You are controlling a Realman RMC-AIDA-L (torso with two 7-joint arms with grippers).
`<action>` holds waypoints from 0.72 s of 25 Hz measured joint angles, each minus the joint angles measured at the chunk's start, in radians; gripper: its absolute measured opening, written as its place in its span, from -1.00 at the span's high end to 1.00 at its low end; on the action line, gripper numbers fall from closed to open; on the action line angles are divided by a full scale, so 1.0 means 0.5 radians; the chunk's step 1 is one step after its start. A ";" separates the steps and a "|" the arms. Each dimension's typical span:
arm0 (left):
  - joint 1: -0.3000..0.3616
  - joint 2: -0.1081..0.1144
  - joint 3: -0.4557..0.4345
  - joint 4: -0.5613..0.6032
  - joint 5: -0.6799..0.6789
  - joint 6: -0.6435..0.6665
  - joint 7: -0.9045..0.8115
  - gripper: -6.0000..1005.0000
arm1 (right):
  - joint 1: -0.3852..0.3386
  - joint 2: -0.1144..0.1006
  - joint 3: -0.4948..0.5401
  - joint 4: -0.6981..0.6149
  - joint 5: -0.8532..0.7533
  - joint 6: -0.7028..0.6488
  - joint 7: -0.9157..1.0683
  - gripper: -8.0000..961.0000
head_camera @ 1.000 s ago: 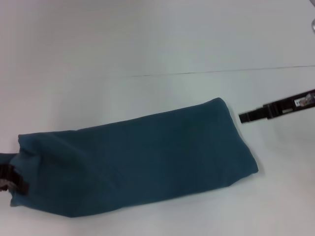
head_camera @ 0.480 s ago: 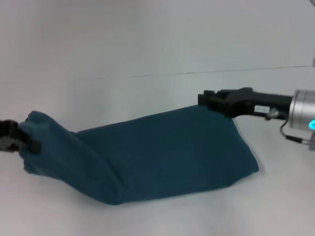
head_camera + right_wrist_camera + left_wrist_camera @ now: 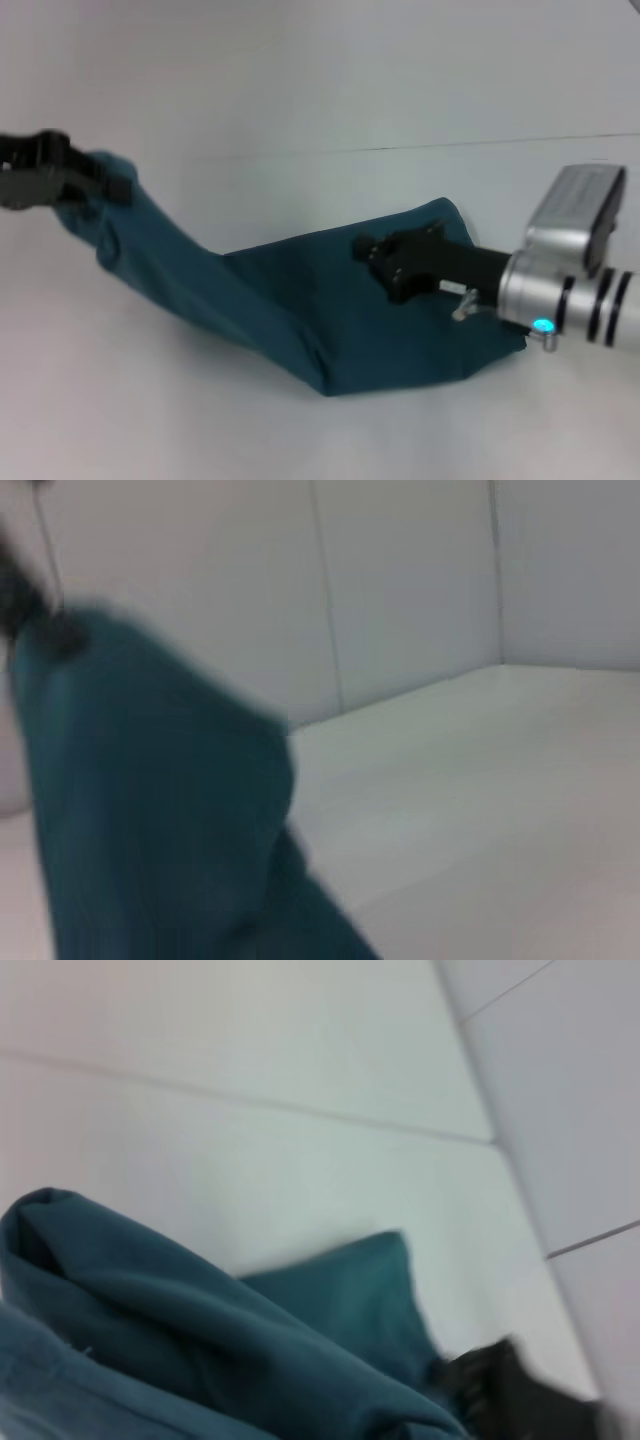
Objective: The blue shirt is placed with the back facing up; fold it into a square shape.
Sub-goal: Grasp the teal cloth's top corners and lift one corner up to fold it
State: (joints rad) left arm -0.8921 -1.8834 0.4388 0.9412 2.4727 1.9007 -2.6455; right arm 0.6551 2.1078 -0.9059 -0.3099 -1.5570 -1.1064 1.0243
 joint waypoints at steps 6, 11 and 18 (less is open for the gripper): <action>-0.075 0.027 -0.004 -0.085 -0.148 0.003 -0.044 0.77 | 0.209 0.013 0.006 0.341 0.018 0.133 -0.294 0.99; -0.120 0.027 0.011 -0.121 -0.169 0.004 -0.064 0.77 | 0.387 0.029 0.017 0.532 0.021 0.152 -0.383 0.99; -0.134 0.026 0.029 -0.127 -0.172 0.008 -0.080 0.77 | 0.614 0.031 0.011 0.770 -0.069 0.158 -0.379 0.99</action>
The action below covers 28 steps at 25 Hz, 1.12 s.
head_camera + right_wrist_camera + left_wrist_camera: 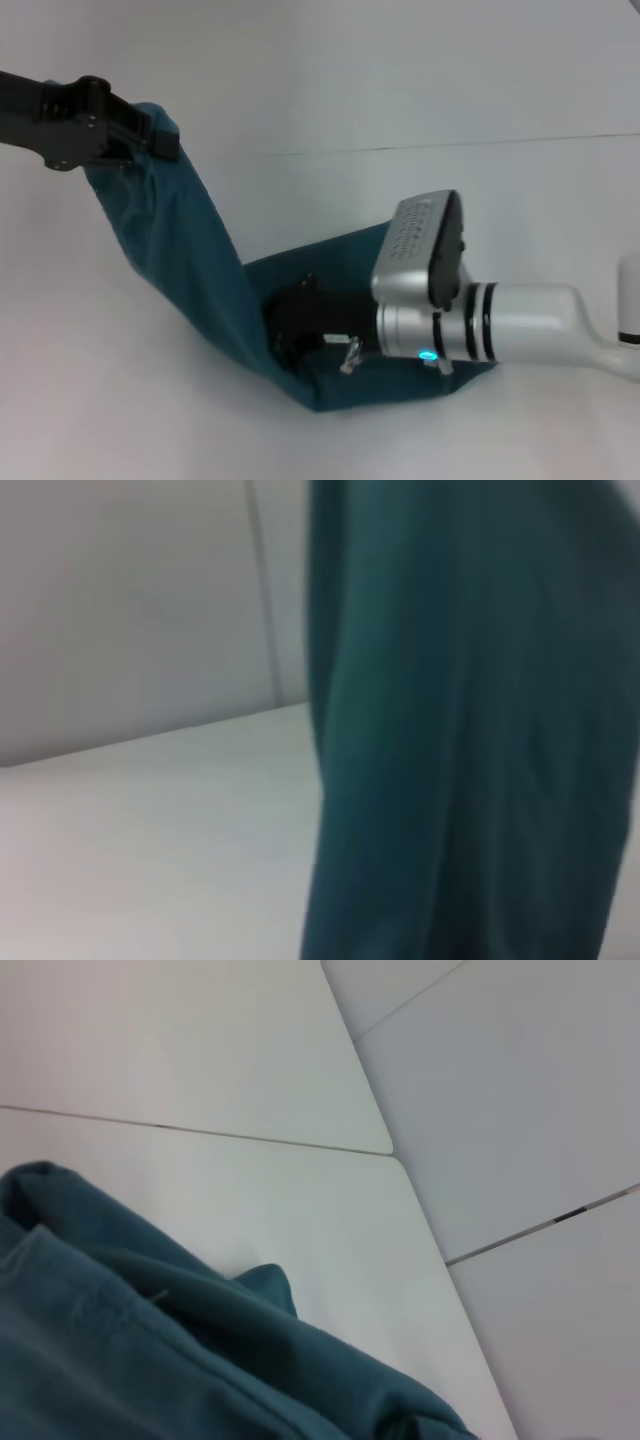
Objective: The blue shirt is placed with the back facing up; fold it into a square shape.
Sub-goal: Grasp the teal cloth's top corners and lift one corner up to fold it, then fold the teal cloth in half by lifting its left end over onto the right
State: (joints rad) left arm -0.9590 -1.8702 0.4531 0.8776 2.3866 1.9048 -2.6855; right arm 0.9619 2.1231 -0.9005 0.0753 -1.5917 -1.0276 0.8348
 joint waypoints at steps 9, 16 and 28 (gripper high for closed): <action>0.001 -0.012 0.041 -0.001 -0.003 -0.001 -0.002 0.77 | 0.071 -0.009 0.120 0.120 -0.096 0.032 0.002 0.99; -0.021 -0.015 0.103 -0.048 -0.020 -0.018 0.020 0.78 | -0.289 -0.043 0.303 -0.368 -0.070 -0.134 0.336 0.99; -0.202 -0.139 0.300 -0.165 -0.079 -0.165 0.017 0.78 | -1.063 -0.072 0.554 -1.395 0.241 -0.296 1.050 0.99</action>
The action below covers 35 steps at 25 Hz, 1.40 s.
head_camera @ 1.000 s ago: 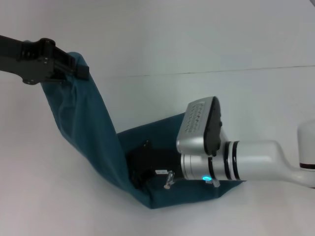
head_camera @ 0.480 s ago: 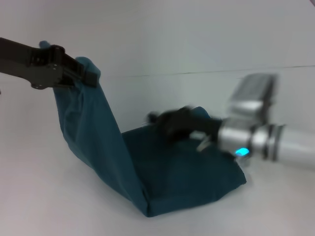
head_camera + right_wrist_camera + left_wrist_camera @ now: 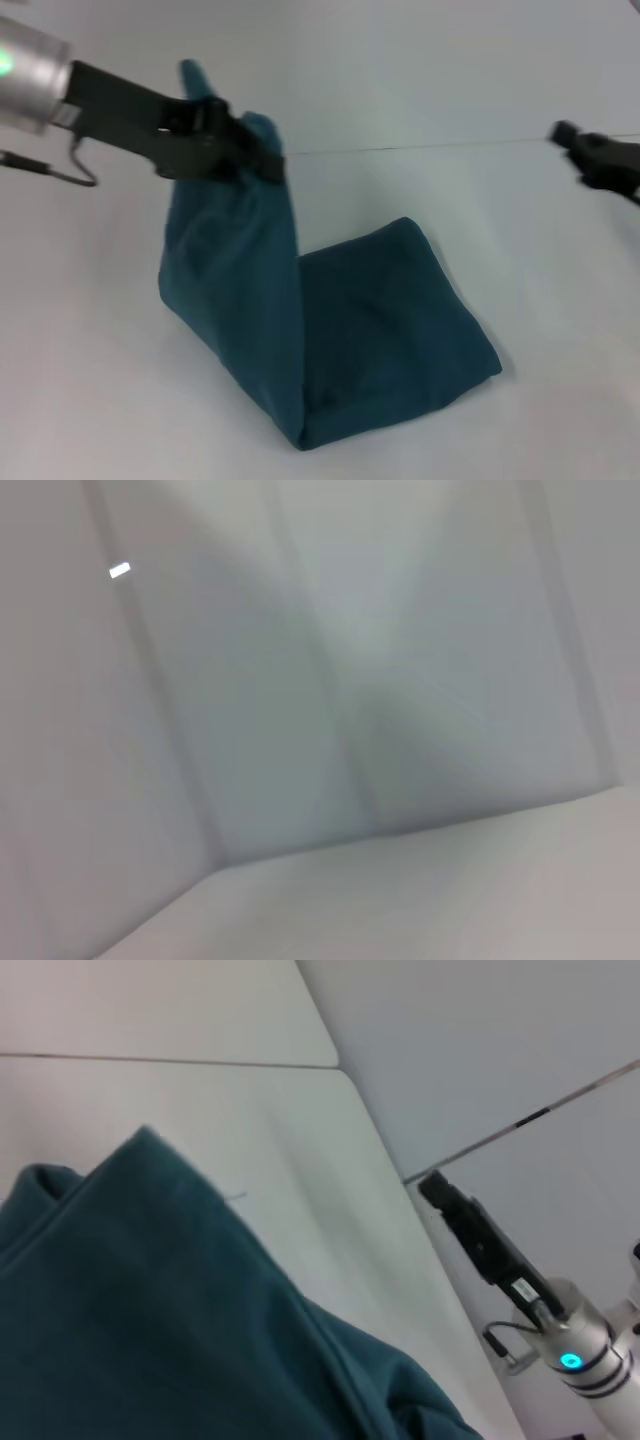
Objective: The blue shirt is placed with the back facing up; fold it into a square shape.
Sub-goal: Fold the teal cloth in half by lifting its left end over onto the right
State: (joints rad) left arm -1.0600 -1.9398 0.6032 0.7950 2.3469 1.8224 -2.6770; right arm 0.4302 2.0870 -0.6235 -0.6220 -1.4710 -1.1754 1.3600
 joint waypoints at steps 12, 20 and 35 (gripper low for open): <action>-0.185 -0.321 0.104 -0.190 -0.002 -0.530 -0.038 0.78 | -0.134 -0.031 0.229 -0.083 -0.014 -0.023 0.039 0.99; -0.243 -0.387 0.226 -0.264 -0.006 -0.711 -0.077 0.78 | -0.140 -0.039 0.233 -0.081 -0.018 -0.020 0.030 0.99; -0.149 -0.432 0.228 -0.081 -0.052 -0.863 -0.168 0.78 | -0.141 -0.035 0.233 -0.077 -0.090 0.033 0.029 0.99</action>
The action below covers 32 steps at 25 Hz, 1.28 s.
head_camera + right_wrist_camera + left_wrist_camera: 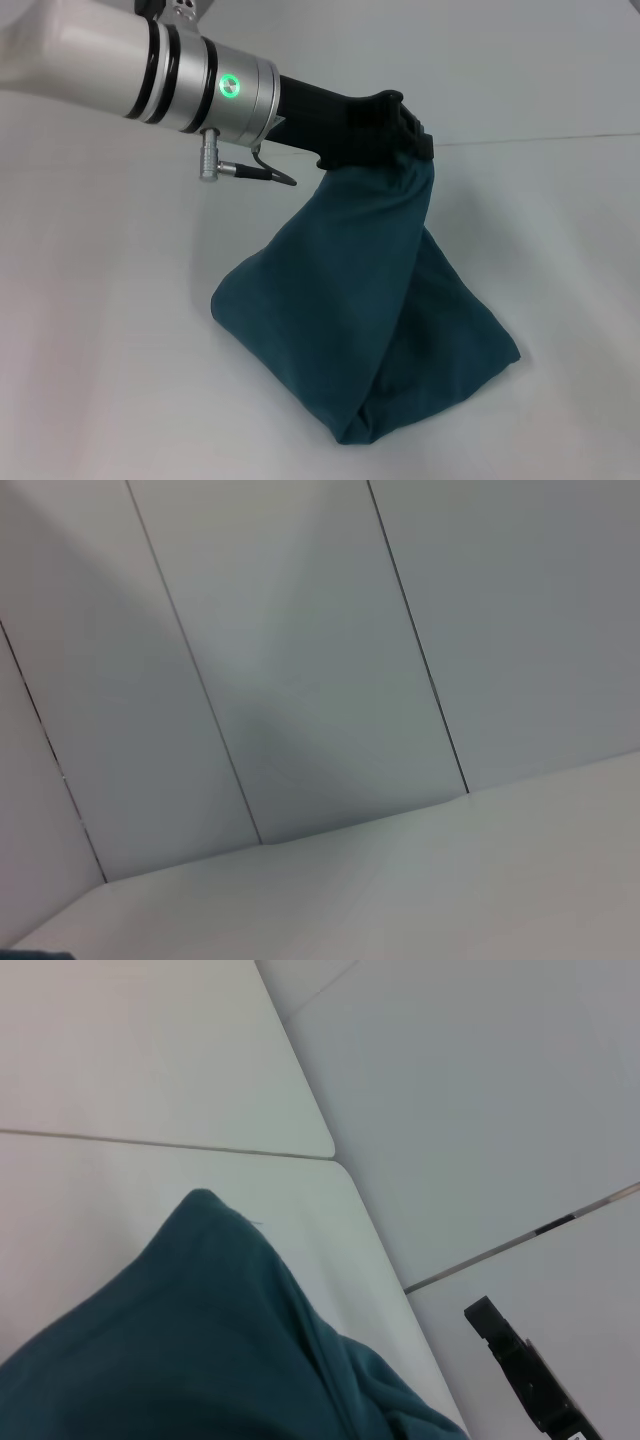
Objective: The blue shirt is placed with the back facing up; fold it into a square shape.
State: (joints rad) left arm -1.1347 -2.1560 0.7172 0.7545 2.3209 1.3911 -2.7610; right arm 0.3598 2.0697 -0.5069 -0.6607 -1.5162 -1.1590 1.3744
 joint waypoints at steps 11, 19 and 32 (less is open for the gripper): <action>-0.050 -0.023 0.393 -0.270 -0.256 0.044 0.027 0.72 | 0.006 -0.004 -0.016 0.011 -0.003 0.069 0.001 0.99; -0.079 -0.019 0.494 -0.319 -0.335 -0.049 -0.017 0.49 | 0.019 0.003 -0.023 0.023 -0.053 0.069 0.000 0.99; 0.239 0.043 0.350 -0.029 -0.441 0.031 0.315 -0.49 | 0.012 -0.042 -0.027 -0.169 -0.453 -0.155 0.327 0.99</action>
State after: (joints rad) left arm -1.0152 -2.1343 0.8920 0.7398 2.1003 1.4067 -2.6034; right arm 0.3658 2.0487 -0.5202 -0.7452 -1.7427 -1.2365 1.5381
